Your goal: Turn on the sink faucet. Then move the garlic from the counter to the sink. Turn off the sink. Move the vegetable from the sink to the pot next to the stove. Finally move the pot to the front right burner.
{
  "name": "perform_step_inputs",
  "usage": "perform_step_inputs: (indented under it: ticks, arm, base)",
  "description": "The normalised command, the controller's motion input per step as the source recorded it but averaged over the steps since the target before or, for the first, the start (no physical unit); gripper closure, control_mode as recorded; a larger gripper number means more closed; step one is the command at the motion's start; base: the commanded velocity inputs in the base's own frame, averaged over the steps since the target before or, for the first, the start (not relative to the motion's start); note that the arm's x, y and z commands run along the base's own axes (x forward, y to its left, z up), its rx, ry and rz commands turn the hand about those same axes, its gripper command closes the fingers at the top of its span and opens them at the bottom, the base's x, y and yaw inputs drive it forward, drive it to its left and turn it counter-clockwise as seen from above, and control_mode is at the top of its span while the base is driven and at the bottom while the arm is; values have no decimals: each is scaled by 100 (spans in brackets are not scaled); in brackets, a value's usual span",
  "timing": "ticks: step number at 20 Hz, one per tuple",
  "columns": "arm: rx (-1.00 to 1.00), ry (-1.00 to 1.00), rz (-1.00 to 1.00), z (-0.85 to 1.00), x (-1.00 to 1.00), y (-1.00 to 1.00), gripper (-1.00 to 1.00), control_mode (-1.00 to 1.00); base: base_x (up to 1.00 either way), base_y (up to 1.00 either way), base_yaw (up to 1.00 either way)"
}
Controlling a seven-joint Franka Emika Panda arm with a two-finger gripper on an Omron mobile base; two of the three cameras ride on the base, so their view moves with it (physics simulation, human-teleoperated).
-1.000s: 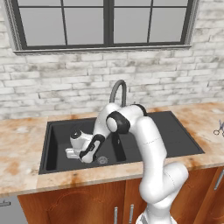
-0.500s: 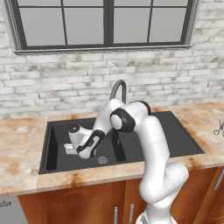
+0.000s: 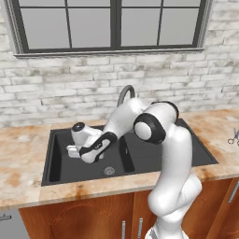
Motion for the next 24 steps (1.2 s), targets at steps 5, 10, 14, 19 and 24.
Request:
perform_step_inputs:
  ticks: [5, 10, 14, 19, 24]
  arm:
    - [0, 3, -2, 100, -43, -8, 100, -100]
    - [0, 10, 0, 93, -42, -6, 100, -100]
    - [0, 7, 0, 71, -47, -19, 100, -100]
    - [0, 4, 0, 57, -56, -27, 100, -100]
    - [1, 0, 0, 31, -55, -25, 100, -100]
  base:
    - [0, 0, 0]
    - [0, 0, 0]
    - [0, 0, 0]
    - [0, 0, 0]
    - [0, 0, 0]
